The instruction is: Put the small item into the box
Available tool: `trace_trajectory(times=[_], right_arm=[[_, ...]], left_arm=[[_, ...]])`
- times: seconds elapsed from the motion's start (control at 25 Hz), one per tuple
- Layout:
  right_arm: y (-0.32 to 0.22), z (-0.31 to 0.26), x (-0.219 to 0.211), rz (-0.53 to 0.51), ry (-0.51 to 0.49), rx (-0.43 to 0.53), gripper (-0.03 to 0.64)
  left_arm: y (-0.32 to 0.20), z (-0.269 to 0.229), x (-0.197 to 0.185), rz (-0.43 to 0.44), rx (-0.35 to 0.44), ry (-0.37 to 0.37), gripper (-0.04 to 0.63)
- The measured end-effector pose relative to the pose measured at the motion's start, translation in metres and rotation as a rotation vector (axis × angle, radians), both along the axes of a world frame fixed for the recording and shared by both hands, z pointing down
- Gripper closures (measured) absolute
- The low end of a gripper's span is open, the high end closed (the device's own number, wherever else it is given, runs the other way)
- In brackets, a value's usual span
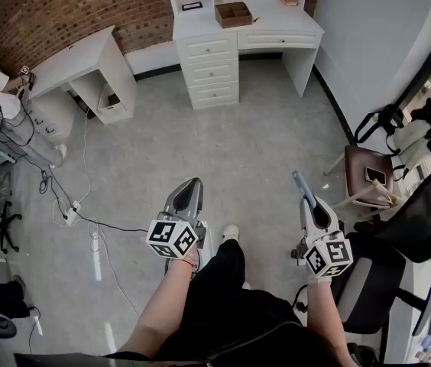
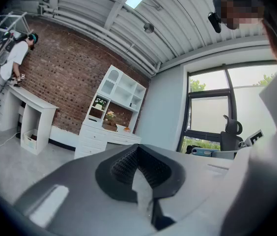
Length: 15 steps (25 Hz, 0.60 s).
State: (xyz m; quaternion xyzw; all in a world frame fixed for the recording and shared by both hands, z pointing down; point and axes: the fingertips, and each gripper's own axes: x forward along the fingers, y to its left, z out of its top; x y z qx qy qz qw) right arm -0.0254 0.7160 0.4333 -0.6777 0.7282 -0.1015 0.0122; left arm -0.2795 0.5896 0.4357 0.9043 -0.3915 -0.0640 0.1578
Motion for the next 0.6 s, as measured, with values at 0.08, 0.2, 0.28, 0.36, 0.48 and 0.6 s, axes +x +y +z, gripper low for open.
trace_trajectory(times=[0.08, 0.2, 0.28, 0.36, 0.48, 0.6], right_arm=[[-0.021, 0.000, 0.006, -0.009, 0.002, -0.001, 0.554], [-0.052, 0.000, 0.014, -0.012, 0.003, 0.002, 0.554], [-0.073, -0.001, 0.016, -0.011, 0.001, 0.001, 0.554], [-0.092, -0.001, 0.016, -0.015, -0.005, -0.004, 0.554], [-0.120, 0.000, 0.017, -0.023, -0.015, -0.007, 0.554], [-0.148, 0.001, 0.020, -0.026, -0.016, -0.010, 0.554]], left_arm=[[-0.019, 0.000, 0.007, -0.002, 0.002, 0.002, 0.595], [-0.049, -0.001, 0.019, 0.008, 0.007, -0.001, 0.595], [-0.069, -0.003, 0.024, 0.017, 0.007, -0.004, 0.595], [-0.087, -0.004, 0.027, 0.022, 0.005, -0.009, 0.595], [-0.115, -0.004, 0.032, 0.028, 0.000, -0.014, 0.595], [-0.142, -0.001, 0.035, 0.030, -0.008, -0.015, 0.595]])
